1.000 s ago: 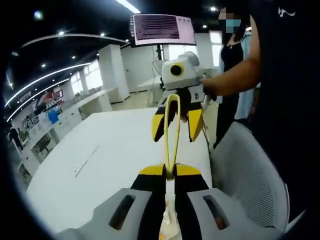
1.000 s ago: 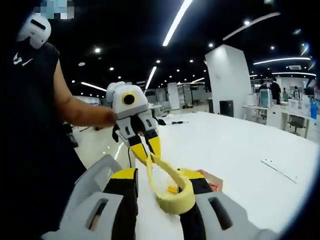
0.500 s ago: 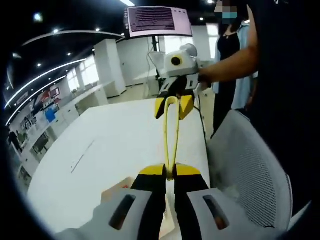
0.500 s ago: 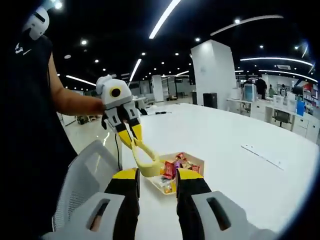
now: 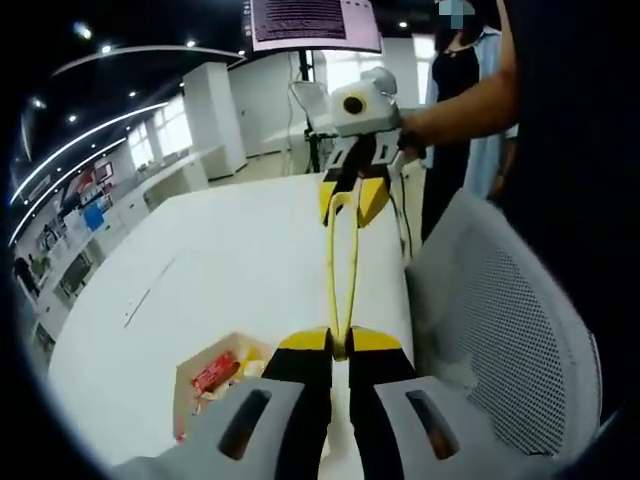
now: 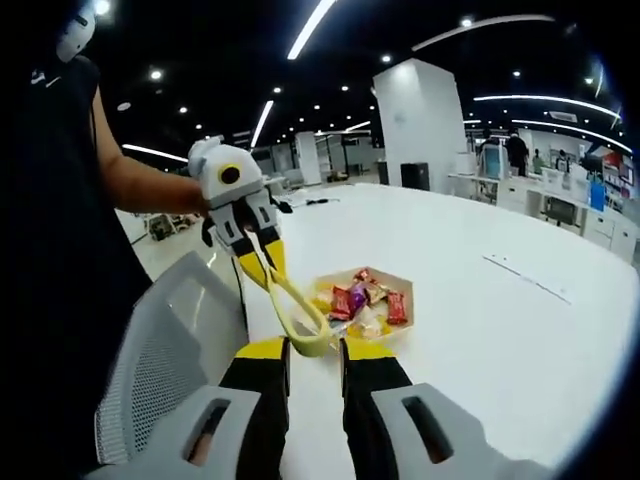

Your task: Place the target food into the container with the food tongs after gripping and lifting it, then release it inside without dropping or visibly crushing the food.

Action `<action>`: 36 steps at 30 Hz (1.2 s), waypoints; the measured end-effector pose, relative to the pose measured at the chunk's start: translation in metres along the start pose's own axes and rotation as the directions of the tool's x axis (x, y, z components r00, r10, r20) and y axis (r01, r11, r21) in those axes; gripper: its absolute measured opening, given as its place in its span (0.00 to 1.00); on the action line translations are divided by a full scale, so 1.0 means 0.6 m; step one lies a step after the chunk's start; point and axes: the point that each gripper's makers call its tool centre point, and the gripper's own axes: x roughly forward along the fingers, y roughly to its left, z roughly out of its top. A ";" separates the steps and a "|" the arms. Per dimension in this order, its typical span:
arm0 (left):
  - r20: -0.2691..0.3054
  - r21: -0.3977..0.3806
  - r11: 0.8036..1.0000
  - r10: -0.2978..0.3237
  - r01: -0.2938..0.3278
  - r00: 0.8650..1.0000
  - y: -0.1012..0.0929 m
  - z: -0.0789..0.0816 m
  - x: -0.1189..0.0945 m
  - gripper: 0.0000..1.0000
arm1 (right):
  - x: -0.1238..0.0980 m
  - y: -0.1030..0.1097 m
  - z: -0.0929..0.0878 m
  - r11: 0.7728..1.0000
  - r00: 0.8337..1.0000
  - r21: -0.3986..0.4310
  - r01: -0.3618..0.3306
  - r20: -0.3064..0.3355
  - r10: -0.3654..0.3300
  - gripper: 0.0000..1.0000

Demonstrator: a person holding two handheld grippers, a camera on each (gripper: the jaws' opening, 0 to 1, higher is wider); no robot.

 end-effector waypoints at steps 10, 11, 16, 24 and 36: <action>-0.058 0.004 1.000 -0.023 0.023 0.998 -0.009 -0.042 0.032 0.00 | 0.000 -0.013 -0.063 0.998 0.998 0.055 0.038 -0.057 -0.035 0.21; -0.060 0.001 1.000 -0.025 0.025 0.998 -0.008 -0.048 0.037 0.00 | 0.001 -0.012 -0.066 0.998 0.998 0.056 0.038 -0.057 -0.035 0.20; -0.075 0.000 1.000 -0.029 0.029 0.997 -0.008 -0.066 0.056 0.00 | 0.007 -0.017 -0.101 0.993 0.994 0.096 0.062 -0.101 -0.052 0.19; -0.132 -0.009 0.999 -0.044 0.043 0.990 -0.012 -0.105 0.077 0.00 | 0.009 -0.013 -0.123 0.991 0.991 0.114 0.074 -0.122 -0.060 0.19; -0.200 -0.048 0.997 -0.064 0.055 0.978 -0.021 -0.146 0.106 0.00 | 0.016 -0.009 -0.119 0.992 0.991 0.103 0.077 -0.118 -0.065 0.20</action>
